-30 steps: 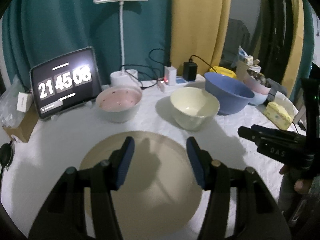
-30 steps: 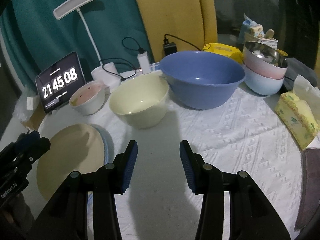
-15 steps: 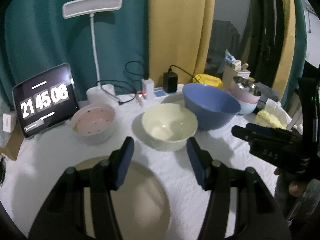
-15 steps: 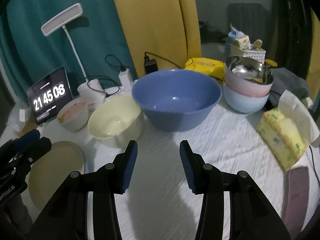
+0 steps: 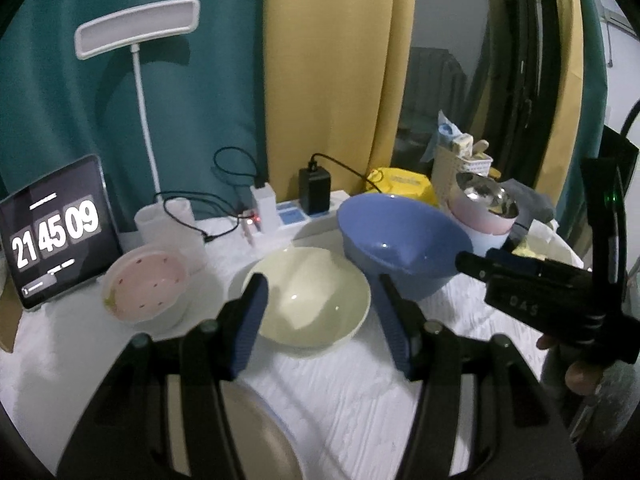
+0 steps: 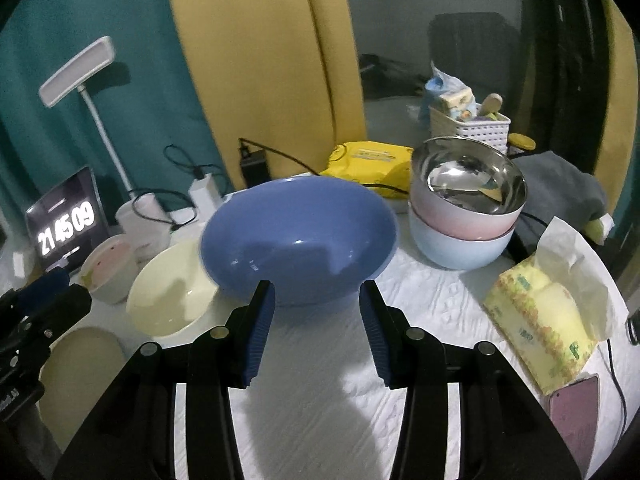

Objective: Organize plates and bowls

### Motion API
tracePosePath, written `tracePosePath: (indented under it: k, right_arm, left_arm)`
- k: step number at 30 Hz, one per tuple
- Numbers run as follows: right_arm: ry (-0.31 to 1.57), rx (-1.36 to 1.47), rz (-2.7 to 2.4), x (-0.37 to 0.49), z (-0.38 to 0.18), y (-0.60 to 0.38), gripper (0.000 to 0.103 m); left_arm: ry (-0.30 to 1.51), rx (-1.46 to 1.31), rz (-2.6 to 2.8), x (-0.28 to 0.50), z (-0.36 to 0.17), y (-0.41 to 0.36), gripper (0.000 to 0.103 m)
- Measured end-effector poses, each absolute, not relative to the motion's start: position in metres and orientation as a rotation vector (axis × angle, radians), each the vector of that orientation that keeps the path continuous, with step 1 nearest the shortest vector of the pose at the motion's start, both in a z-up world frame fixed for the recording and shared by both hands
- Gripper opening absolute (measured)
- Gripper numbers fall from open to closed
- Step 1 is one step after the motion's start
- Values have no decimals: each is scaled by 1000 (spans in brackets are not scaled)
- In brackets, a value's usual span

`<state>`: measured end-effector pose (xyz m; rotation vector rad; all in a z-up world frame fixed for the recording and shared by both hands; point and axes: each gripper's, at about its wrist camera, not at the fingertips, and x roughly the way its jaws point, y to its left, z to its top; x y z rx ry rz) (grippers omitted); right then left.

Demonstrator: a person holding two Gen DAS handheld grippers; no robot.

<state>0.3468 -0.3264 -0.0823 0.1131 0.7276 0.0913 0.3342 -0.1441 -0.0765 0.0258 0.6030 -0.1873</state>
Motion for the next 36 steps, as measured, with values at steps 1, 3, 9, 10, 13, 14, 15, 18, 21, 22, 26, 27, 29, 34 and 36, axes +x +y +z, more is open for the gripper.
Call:
tracePosePath:
  k: [1,3,9,10,13,14,15,18,21,22,26,27,29,34,36]
  right_arm:
    - [730,117,86,349,-84,-328,47]
    - [736,118,72,354,-88,-331,47]
    - [758,137,43,367,-102,-342,47]
    - [762,142,42,369,-104,-344,47]
    - [776,157,36,374,-113,-348,47]
    - [779,160,35,375,-114,-349,47]
    - [783,163,30,376,-118,-350,47]
    - [793,179,24,379,-125,-354,48]
    - [803,190,15,382,-132,-358,50]
    - [808,198,14,383,-135,-359,51]
    - [831,222,0,386,-144,-366,52]
    - [833,228,0,387,-146,-367,52]
    - [839,237,1,387,-148,-370,52]
    - [840,259,9,386,-152,-374,52]
    - [843,261,8,386,-153,-376,52]
  left_arm:
    - [605,28,-189,337,-78,-146,56]
    - [612,31,-192,343,-82,-150,56]
    - [625,38,-201,356,-92,-164,56]
    - [625,38,-203,358,-93,-166,56]
    - [623,46,-207,364,-95,-174,56]
    - [622,48,-208,366,-96,-176,56]
    - [623,52,-209,369,-97,-179,56]
    - [634,59,-213,375,-101,-186,56]
    - [647,78,-223,381,-106,-197,56]
    - [649,84,-224,383,-108,-200,56]
    - [676,107,-218,390,-116,-210,56]
    - [682,113,-215,392,-118,-212,56]
    - [688,123,-209,394,-121,-214,56]
    - [691,146,-202,397,-127,-221,50]
    - [697,161,-205,398,-130,-224,41]
